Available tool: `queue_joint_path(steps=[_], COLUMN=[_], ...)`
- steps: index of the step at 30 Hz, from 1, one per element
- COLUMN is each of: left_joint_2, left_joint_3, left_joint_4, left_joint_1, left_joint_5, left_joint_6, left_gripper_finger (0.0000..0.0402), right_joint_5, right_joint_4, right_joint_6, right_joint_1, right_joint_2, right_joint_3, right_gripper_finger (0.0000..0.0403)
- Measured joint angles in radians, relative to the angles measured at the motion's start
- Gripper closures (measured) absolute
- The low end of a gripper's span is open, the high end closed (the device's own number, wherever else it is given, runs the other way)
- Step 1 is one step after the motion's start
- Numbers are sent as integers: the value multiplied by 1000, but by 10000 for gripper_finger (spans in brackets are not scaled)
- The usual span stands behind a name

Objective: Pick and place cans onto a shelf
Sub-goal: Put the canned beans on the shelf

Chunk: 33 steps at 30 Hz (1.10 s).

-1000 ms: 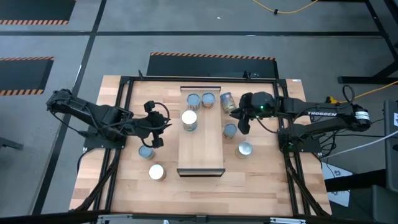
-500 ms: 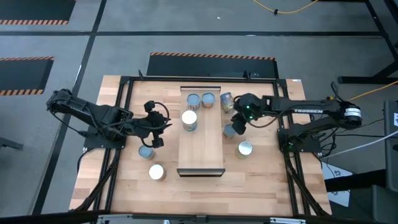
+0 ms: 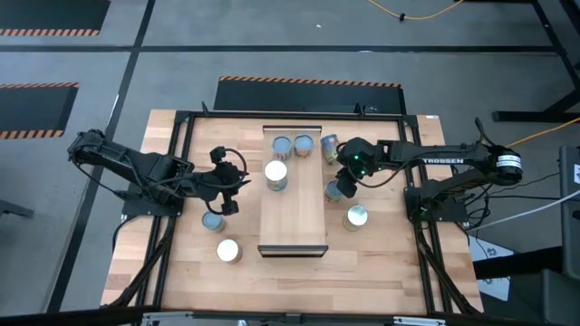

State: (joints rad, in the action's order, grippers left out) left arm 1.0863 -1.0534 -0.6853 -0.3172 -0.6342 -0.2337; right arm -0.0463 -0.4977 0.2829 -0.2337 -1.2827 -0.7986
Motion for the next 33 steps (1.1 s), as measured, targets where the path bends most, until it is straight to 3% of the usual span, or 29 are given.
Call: queue_joint_path(steps=[28, 33], left_joint_2=[0, 0], left_joint_3=[0, 0], left_joint_4=[-2, -2], left_joint_1=[0, 0], left_joint_5=[0, 0], left_joint_6=[0, 0], left_gripper_finger=[320, 320], right_joint_5=[0, -61], right_joint_4=[14, -17], right_joint_6=[23, 11], right_joint_1=[0, -14], right_joint_2=[0, 0], right_joint_3=[0, 0], right_gripper_finger=[330, 327])
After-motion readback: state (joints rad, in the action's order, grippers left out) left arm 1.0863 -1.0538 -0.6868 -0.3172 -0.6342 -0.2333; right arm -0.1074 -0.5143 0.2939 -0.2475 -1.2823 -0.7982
